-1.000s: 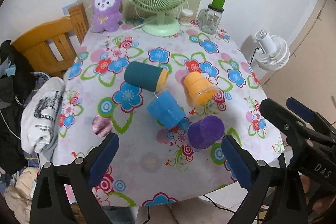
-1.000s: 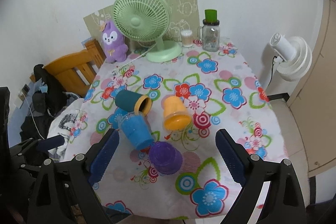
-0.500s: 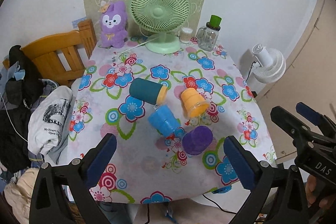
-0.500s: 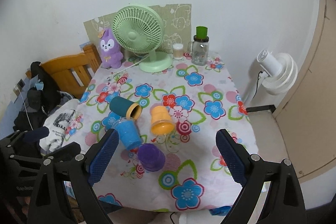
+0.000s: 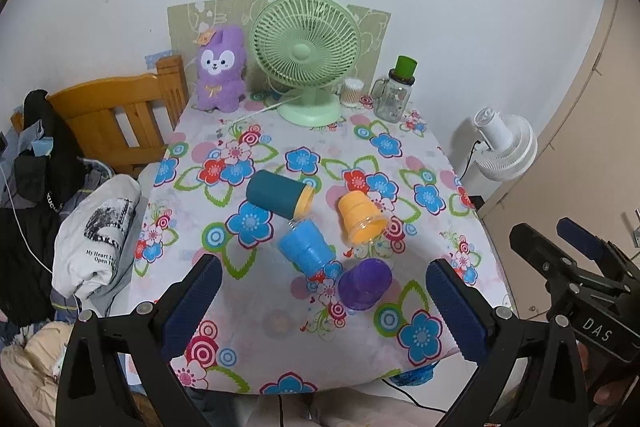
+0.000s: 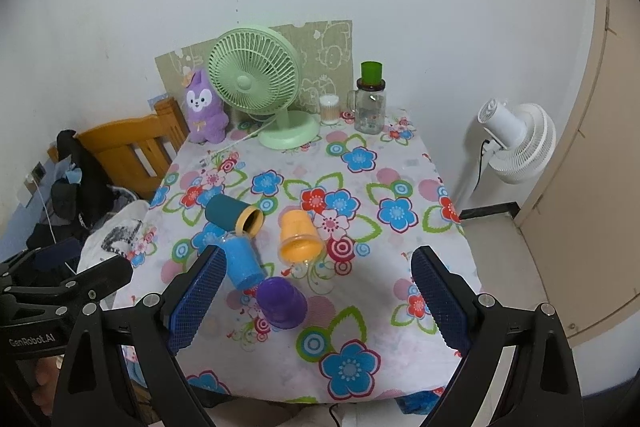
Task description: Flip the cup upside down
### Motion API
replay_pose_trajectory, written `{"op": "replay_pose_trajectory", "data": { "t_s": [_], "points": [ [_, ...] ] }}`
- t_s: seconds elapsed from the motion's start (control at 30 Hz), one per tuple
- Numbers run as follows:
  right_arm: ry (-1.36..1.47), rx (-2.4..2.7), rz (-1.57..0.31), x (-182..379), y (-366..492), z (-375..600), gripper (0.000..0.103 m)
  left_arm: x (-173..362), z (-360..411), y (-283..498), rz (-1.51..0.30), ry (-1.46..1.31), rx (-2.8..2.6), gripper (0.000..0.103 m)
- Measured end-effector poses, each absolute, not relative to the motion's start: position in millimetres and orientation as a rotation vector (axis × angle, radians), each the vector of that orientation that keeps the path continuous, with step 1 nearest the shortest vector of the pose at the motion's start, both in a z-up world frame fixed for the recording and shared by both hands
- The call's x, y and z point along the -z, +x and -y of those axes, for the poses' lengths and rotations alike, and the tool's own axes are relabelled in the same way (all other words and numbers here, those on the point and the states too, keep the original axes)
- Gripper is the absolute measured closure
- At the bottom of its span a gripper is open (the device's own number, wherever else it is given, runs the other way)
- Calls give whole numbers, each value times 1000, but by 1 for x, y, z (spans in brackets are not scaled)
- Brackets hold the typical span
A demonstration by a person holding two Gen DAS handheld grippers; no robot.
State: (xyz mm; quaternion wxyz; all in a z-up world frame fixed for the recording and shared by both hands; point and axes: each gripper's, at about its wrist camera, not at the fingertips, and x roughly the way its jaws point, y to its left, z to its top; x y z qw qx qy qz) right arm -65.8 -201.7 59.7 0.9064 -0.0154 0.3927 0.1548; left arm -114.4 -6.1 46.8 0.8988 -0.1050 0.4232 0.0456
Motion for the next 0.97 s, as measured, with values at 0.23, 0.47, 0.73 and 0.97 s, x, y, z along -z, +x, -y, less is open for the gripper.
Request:
{"op": "replay_pose_trajectory", "data": {
  "t_s": [0.23, 0.47, 0.73, 0.97],
  "points": [
    [-32, -321, -794, -63, -66, 202, 8, -51, 14, -111, -866, -189, -81, 0],
    [-34, -326, -794, -64, -66, 201, 8, -51, 18, -111, -866, -185, -82, 0],
    [-36, -324, -795, -63, -66, 200, 7, -51, 18, -110, -869, -183, -86, 0],
    [-36, -324, -797, -63, -66, 199, 7, -51, 13, -110, -874, -184, -85, 0]
  ]
}}
